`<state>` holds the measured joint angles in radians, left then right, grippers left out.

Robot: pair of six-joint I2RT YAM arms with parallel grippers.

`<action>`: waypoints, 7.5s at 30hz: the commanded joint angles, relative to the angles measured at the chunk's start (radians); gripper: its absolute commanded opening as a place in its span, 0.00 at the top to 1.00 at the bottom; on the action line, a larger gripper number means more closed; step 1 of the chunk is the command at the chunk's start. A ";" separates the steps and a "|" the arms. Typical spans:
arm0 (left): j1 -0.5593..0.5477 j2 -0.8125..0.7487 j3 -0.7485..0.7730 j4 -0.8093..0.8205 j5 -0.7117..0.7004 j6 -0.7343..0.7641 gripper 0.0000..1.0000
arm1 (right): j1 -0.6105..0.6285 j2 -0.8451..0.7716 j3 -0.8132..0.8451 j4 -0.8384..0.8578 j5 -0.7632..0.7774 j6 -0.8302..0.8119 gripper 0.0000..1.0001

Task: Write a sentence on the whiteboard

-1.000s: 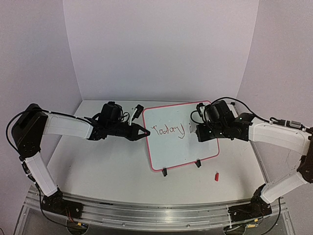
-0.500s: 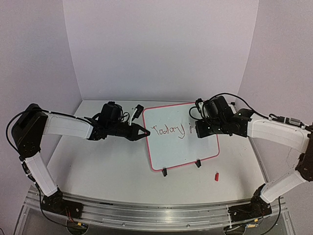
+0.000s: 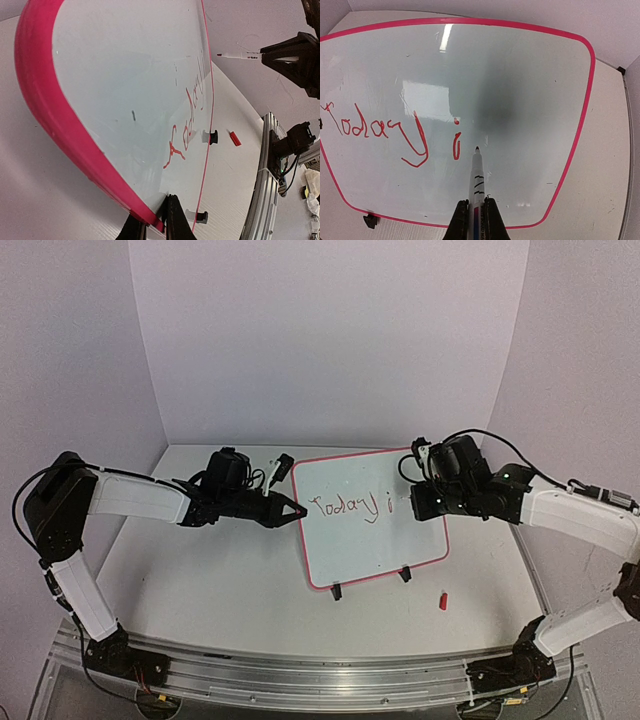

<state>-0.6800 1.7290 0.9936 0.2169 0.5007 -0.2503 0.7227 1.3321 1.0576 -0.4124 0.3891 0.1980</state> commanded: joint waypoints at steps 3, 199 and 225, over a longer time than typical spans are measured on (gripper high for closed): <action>0.025 0.064 -0.030 -0.162 -0.301 0.169 1.00 | -0.006 0.038 0.041 0.009 0.048 -0.004 1.00; 0.025 0.072 -0.009 -0.185 -0.343 0.176 1.00 | 0.197 0.286 0.047 0.025 -0.381 0.024 1.00; 0.025 0.076 -0.009 -0.186 -0.344 0.174 1.00 | 0.196 0.246 0.104 0.062 -0.401 0.019 1.00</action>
<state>-0.6800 1.7321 1.0014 0.2070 0.4934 -0.2348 0.9211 1.5929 1.1044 -0.3729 -0.0318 0.2150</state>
